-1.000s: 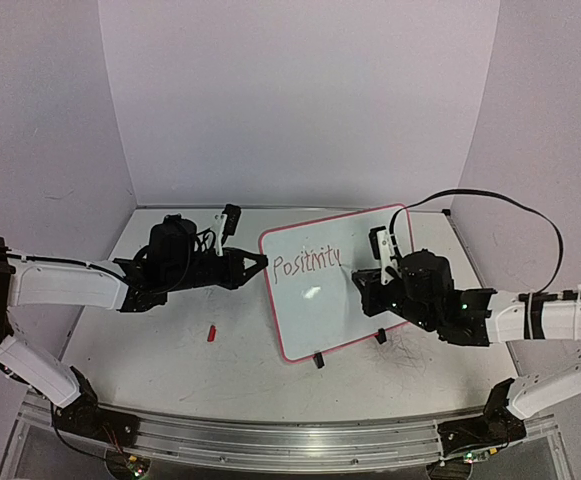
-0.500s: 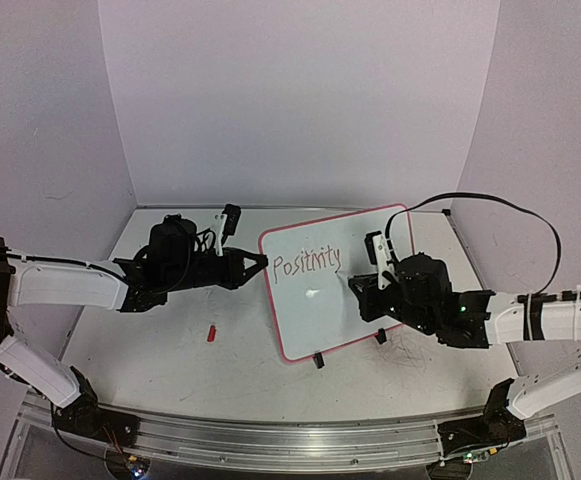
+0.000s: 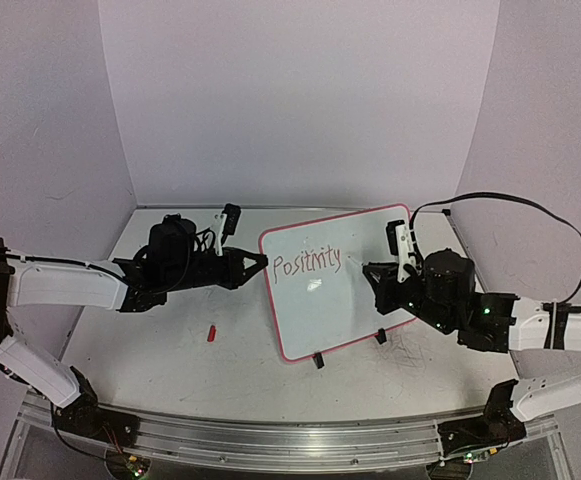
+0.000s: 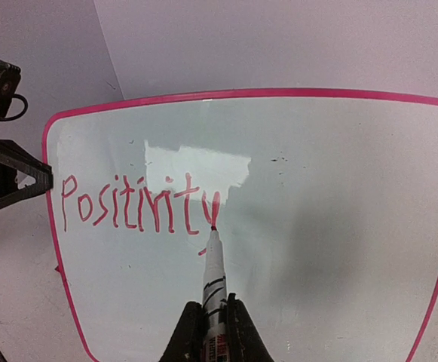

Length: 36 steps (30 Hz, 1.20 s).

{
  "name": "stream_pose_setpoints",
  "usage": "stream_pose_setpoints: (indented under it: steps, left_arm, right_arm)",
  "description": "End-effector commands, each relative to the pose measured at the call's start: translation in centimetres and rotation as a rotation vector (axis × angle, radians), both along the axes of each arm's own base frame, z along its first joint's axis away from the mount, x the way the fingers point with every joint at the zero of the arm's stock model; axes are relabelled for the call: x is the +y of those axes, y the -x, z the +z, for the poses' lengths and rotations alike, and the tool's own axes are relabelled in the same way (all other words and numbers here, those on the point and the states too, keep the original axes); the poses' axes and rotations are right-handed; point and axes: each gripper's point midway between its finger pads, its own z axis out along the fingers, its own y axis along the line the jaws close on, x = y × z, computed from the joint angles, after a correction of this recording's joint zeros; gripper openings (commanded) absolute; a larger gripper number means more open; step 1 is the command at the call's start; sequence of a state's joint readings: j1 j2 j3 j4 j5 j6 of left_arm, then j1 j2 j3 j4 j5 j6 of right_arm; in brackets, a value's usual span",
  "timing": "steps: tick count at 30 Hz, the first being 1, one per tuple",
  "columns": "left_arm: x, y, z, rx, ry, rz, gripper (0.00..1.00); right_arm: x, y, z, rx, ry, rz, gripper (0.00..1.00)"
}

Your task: Write a sentence on the whiteboard

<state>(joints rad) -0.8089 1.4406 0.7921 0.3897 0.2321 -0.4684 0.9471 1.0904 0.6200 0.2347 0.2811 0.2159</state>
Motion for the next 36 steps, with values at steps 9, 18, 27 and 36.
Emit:
stream_pose_setpoints:
  steps: [9, 18, 27, 36]
  left_arm:
    - [1.0, -0.8, 1.3, -0.037, -0.005, 0.058, 0.00]
    - [1.1, -0.8, 1.3, -0.035, -0.007, 0.061, 0.00]
    - [0.6, -1.1, 1.5, -0.043, -0.011, 0.050, 0.00]
    - [0.7, -1.3, 1.4, -0.047, -0.018, 0.063, 0.00]
  right_arm:
    - [-0.1, -1.2, 1.6, -0.157, 0.051, -0.002, 0.00]
    - [-0.1, -0.5, 1.6, -0.163, 0.038, 0.032, 0.00]
    - [-0.4, -0.6, 1.3, -0.171, 0.031, 0.019, 0.00]
    - [-1.2, -0.9, 1.1, -0.168, 0.014, -0.031, 0.00]
